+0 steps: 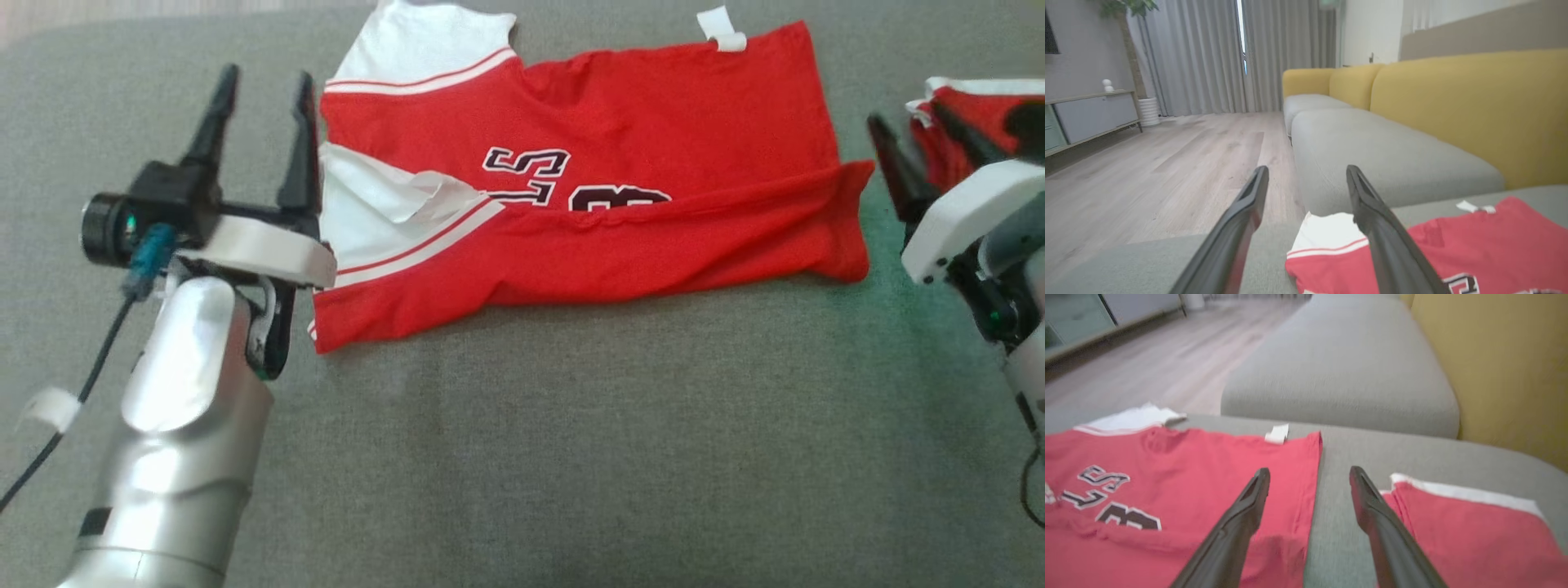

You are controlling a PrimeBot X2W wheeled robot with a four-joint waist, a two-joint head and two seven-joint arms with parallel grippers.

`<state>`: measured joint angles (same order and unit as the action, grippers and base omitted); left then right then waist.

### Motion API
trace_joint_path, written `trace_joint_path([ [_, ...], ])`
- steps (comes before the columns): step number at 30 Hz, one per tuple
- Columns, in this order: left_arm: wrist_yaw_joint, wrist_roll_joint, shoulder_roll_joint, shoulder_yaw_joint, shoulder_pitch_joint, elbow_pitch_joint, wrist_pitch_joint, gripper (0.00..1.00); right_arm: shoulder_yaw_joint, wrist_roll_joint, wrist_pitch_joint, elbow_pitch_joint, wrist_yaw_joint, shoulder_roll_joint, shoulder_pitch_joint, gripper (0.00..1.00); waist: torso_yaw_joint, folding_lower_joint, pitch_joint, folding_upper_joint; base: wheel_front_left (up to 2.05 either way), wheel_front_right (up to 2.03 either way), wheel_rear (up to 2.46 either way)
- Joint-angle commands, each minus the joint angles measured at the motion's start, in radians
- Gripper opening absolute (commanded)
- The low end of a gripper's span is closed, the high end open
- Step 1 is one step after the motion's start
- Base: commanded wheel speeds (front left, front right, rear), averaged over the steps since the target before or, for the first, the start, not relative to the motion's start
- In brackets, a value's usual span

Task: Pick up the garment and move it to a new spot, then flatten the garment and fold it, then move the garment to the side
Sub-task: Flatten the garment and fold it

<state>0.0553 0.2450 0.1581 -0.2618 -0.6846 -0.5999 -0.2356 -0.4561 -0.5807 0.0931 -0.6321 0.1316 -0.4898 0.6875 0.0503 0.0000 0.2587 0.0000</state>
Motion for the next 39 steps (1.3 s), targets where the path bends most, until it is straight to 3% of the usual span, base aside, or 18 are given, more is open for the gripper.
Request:
trace_joint_path([
  [1, -0.010, 0.015, 0.021, 0.048, -0.020, 0.048, -0.015, 1.00, 0.011, 0.011, -0.043, 0.021, -0.001, 0.000, 0.009, 1.00, -0.001, 0.0000, -0.014, 0.0000, 0.00, 0.00, 0.00],
  [4, -0.019, 0.049, -0.001, 0.092, 0.034, 0.111, -0.024, 1.00, 0.059, 0.037, -0.155, 0.025, -0.001, 0.024, -0.017, 1.00, -0.002, 0.0000, -0.039, 0.0000, 0.00, 0.00, 0.00],
  [7, -0.027, 0.068, -0.033, 0.158, 0.158, 0.264, -0.026, 1.00, 0.119, 0.089, -0.272, 0.059, -0.001, 0.068, -0.083, 1.00, -0.009, 0.0000, -0.076, 0.0000, 0.00, 0.00, 0.00],
  [12, -0.019, 0.071, -0.076, 0.203, 0.330, 0.394, -0.026, 1.00, 0.229, 0.163, -0.324, 0.127, -0.001, 0.142, -0.201, 1.00, -0.014, 0.0000, -0.118, 0.0000, 0.00, 0.00, 0.00],
  [17, -0.023, 0.066, -0.100, 0.204, 0.459, 0.422, -0.026, 1.00, 0.311, 0.257, -0.338, 0.210, -0.001, 0.242, -0.352, 1.00, -0.020, 0.0000, -0.155, 0.0000, 0.00, 0.00, 0.00],
  [25, -0.043, 0.069, -0.107, 0.184, 0.521, 0.389, -0.026, 1.00, 0.383, 0.341, -0.333, 0.298, -0.001, 0.358, -0.469, 1.00, -0.041, 0.0000, -0.153, 0.0000, 0.00, 0.00, 0.00],
  [34, -0.064, 0.040, -0.105, 0.138, 0.451, 0.198, 0.004, 1.00, 0.399, 0.365, -0.298, 0.369, -0.001, 0.370, -0.463, 1.00, -0.069, 0.0000, -0.110, 0.0000, 0.00, 0.00, 0.00],
  [39, -0.111, 0.021, -0.080, 0.149, 0.377, 0.076, 0.047, 1.00, 0.395, 0.371, -0.289, 0.394, -0.001, 0.378, -0.455, 1.00, -0.089, 0.0000, -0.074, 0.0000, 0.00, 0.00, 0.00],
])
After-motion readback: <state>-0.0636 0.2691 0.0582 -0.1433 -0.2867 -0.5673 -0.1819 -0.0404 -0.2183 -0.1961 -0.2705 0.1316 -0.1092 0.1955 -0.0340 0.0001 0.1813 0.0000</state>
